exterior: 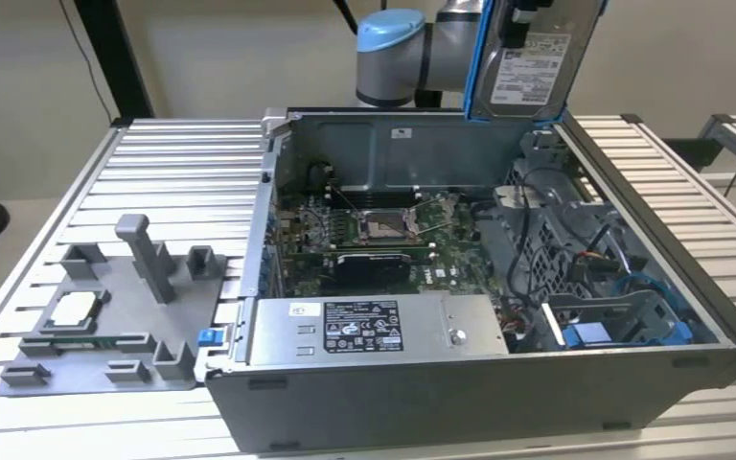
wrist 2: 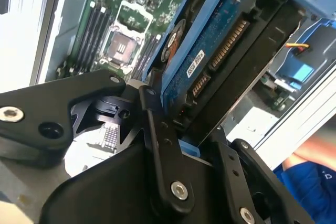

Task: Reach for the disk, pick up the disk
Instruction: 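Pick up the disk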

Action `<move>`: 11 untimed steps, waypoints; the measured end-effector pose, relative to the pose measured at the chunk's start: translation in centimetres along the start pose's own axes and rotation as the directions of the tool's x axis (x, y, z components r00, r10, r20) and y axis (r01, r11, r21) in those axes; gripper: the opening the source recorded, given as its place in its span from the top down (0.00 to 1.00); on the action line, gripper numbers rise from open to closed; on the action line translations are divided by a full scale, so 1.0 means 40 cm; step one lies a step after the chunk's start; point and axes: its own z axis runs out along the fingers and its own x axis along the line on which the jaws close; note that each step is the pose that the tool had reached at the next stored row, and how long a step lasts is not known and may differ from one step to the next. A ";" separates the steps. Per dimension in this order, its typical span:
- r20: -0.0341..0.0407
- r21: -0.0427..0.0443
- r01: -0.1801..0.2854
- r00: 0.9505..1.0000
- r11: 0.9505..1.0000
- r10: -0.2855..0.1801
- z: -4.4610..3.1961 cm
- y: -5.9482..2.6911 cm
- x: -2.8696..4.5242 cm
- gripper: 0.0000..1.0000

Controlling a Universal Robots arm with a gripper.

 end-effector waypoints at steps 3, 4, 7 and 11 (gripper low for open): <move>0.000 0.000 0.000 1.000 1.000 0.000 -0.001 -0.029 -0.003 1.00; 0.000 0.000 0.000 1.000 1.000 0.000 -0.001 -0.038 -0.004 1.00; 0.000 0.000 0.000 1.000 1.000 0.000 -0.001 -0.059 -0.006 1.00; 0.000 0.000 0.000 1.000 1.000 0.000 -0.001 -0.061 -0.006 1.00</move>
